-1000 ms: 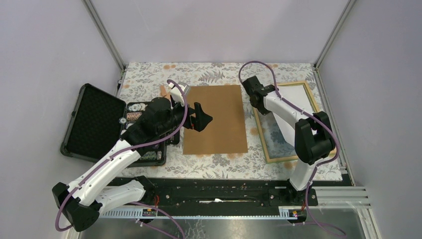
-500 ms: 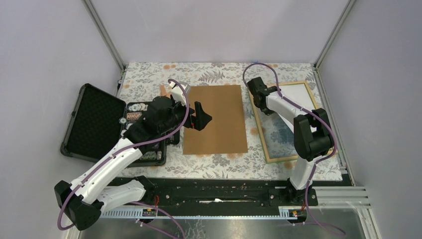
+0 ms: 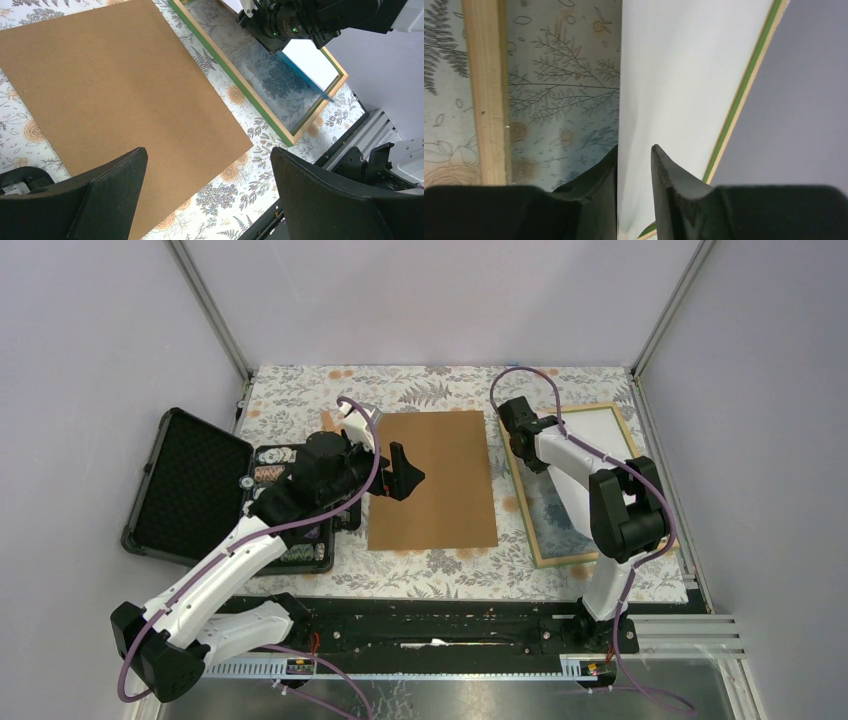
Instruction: Put the photo into the frame
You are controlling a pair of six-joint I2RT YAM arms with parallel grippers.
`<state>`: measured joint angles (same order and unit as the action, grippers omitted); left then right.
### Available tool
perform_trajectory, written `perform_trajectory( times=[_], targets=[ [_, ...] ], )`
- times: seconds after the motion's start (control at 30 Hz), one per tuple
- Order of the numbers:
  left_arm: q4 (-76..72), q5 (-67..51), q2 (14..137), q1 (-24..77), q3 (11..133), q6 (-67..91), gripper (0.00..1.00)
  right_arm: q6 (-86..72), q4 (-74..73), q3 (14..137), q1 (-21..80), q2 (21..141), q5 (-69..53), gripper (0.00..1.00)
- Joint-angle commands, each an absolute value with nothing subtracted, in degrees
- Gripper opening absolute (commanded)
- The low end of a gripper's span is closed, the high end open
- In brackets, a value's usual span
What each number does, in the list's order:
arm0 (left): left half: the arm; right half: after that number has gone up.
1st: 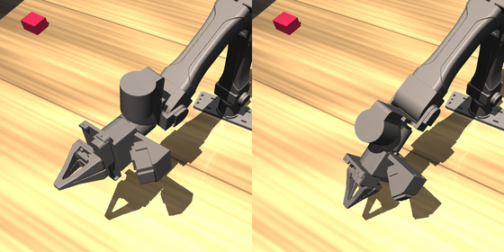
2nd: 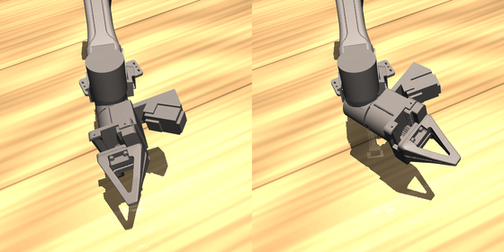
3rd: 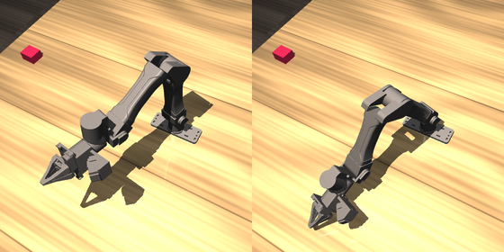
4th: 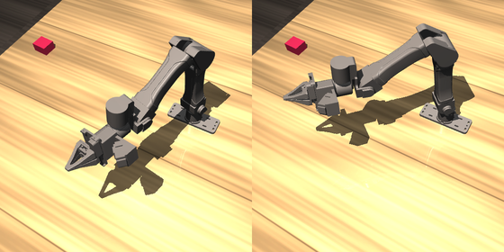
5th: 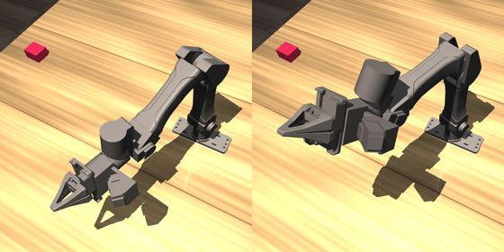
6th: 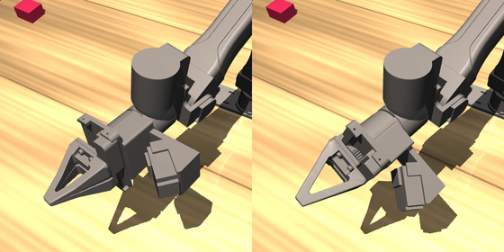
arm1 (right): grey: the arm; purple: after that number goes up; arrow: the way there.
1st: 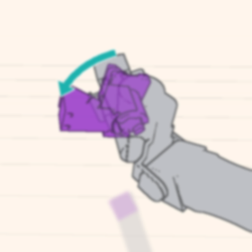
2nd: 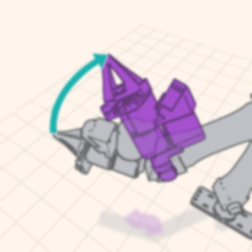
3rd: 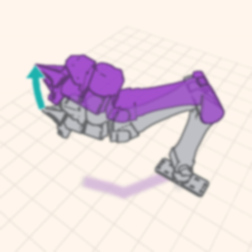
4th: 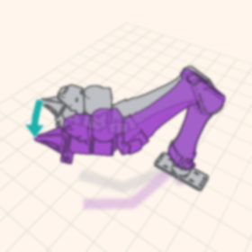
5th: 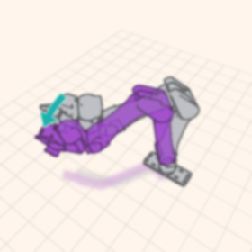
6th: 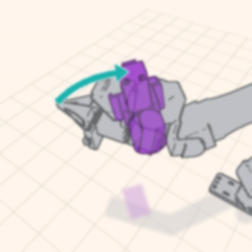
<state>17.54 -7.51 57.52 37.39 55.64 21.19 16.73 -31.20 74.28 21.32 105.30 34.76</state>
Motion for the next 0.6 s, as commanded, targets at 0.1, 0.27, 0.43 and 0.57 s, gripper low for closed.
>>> perform_trajectory(
  times=[0.1, 0.27, 0.43, 0.57],
  targets=[
    [15.44, -8.31, 57.82, 36.85, 55.22, 20.92, 0.99, 10.81, -34.98, 76.96, 20.77, 104.33, 24.19, 0.53],
    [14.83, -8.82, 57.93, 35.26, 54.78, 21.13, 0.99, 9.00, -38.85, 78.61, 20.83, 100.21, 21.23, 0.65],
    [12.88, -12.86, 59.54, 31.19, 53.95, 22.67, 0.99, 8.12, -40.66, 78.34, 20.87, 95.55, 19.18, 0.70],
    [12.86, -12.42, 60.80, 30.19, 53.63, 22.66, 0.99, 5.37, -38.76, 75.55, 20.83, 92.05, 11.47, 1.00]
  ],
)
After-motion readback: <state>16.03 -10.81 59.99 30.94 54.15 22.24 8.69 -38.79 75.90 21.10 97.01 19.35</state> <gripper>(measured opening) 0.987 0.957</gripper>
